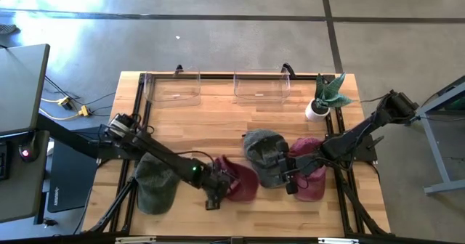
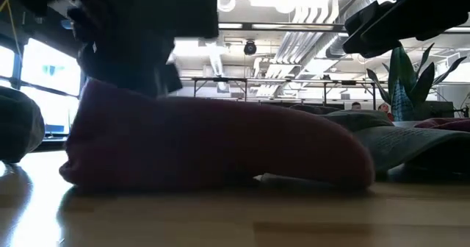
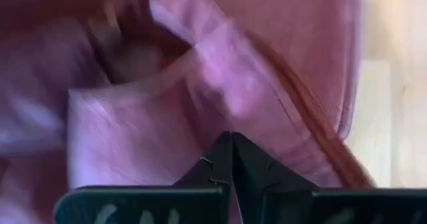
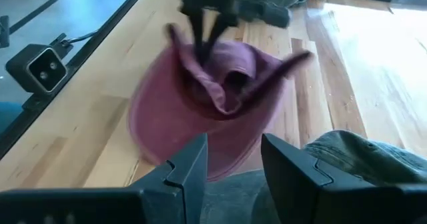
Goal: Pick & Place hat
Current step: Put the left red cap into the right transparent bin
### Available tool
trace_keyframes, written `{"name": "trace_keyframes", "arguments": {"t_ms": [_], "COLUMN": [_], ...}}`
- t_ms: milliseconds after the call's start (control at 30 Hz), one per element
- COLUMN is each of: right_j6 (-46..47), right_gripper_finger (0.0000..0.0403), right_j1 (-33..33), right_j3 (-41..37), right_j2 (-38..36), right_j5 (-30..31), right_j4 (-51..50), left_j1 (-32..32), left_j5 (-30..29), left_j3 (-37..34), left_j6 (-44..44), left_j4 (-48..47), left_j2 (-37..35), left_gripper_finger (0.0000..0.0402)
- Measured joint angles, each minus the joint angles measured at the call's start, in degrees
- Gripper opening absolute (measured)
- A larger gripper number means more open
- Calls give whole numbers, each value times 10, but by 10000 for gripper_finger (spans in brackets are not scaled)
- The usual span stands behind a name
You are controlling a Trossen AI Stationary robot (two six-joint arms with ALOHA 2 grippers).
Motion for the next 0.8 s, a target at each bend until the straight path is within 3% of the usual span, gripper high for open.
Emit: {"name": "trace_keyframes", "arguments": {"t_ms": [133, 233, 400, 500, 600, 667, 800], "right_j6": [3, 3, 4, 5, 19, 25, 25], "right_gripper_finger": [138, 138, 138, 138, 138, 138, 138], "right_j1": [0, 0, 0, 0, 0, 0, 0], "right_j3": [0, 0, 0, 0, 0, 0, 1], "right_j2": [0, 0, 0, 0, 0, 0, 0], "right_j5": [3, 2, -3, -8, -27, -50, -71], "right_j4": [0, 0, -3, -8, -13, -10, 11], "left_j1": [-29, -45, -71, -85, -85, -71, -28], "left_j5": [-105, -152, -149, -150, -227, -281, -249], "left_j3": [51, 93, 121, 116, 117, 110, 84], "left_j6": [53, 68, 116, 92, 0, -45, -3], "left_j4": [-31, -50, -52, -146, -217, -236, -173], "left_j2": [-21, -22, -4, 6, 2, 2, 2], "left_gripper_finger": [1, 1, 26, 70, 105, 111, 87]}}
